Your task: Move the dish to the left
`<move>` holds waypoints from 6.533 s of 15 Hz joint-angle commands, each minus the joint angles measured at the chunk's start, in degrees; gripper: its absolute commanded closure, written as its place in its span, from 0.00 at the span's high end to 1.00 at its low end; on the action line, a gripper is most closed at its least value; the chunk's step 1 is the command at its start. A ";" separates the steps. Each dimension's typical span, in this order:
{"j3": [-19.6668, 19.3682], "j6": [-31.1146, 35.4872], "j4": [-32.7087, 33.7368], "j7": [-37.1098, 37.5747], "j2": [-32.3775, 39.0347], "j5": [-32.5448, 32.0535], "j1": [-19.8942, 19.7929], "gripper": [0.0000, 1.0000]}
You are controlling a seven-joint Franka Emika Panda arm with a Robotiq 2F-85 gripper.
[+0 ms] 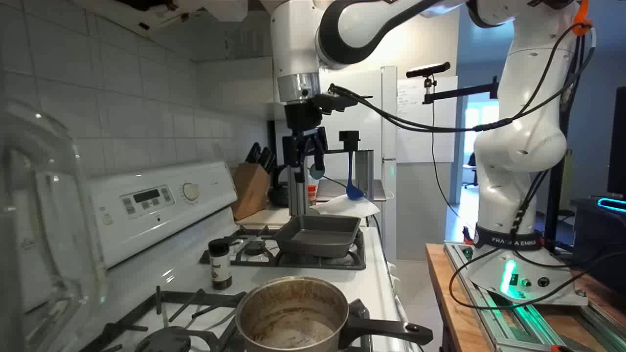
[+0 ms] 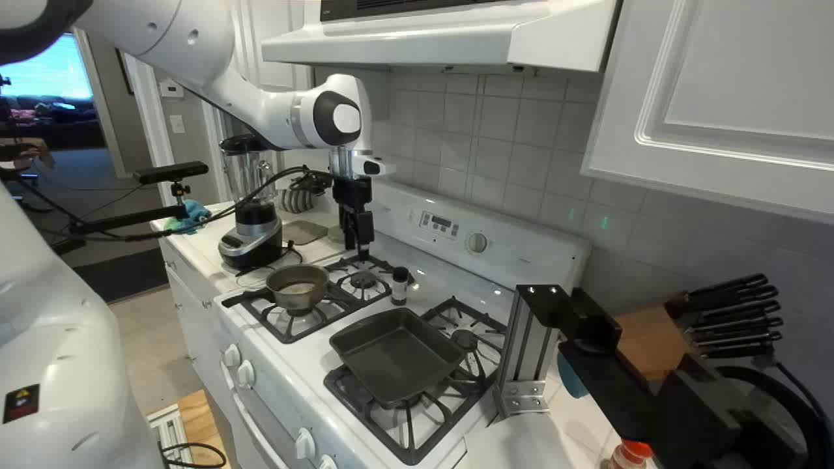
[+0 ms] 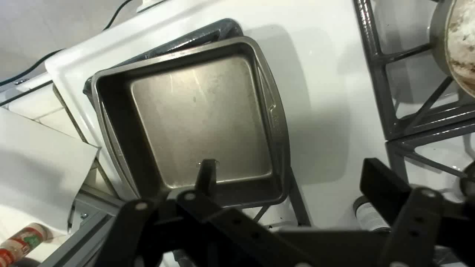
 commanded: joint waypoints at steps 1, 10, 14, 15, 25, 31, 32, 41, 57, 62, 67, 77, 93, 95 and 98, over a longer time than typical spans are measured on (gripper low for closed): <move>-2.56 -0.15 0.09 0.41 0.21 -0.52 2.70 1.00; -2.56 -0.15 0.09 0.41 0.21 -0.52 2.70 1.00; -2.56 -0.15 0.09 0.41 0.21 -0.52 2.70 1.00; -2.56 -0.15 0.09 0.41 0.21 -0.52 2.70 1.00; -2.85 1.00 0.10 0.59 1.21 -0.76 2.80 1.00; -5.90 3.76 0.49 -0.38 5.59 -0.83 3.63 1.00; -6.76 4.42 0.40 -2.61 6.07 -0.27 3.63 1.00; -18.68 5.88 -1.73 -39.51 5.05 9.28 0.31 1.00; -27.89 6.22 -7.02 -59.88 6.21 14.56 -5.39 1.00; -28.30 9.19 -8.86 -61.58 6.94 15.96 -5.63 1.00; -29.86 16.21 -11.78 -66.70 8.57 20.26 -7.00 1.00; -30.03 22.41 -13.79 -79.25 12.49 33.24 -9.01 1.00; -28.69 24.41 -13.11 -82.06 15.98 37.64 -10.05 0.76; -28.71 24.44 -13.09 -82.19 15.99 37.53 -10.13 0.76; -28.99 23.72 -12.92 -82.90 16.18 37.94 -10.60 0.78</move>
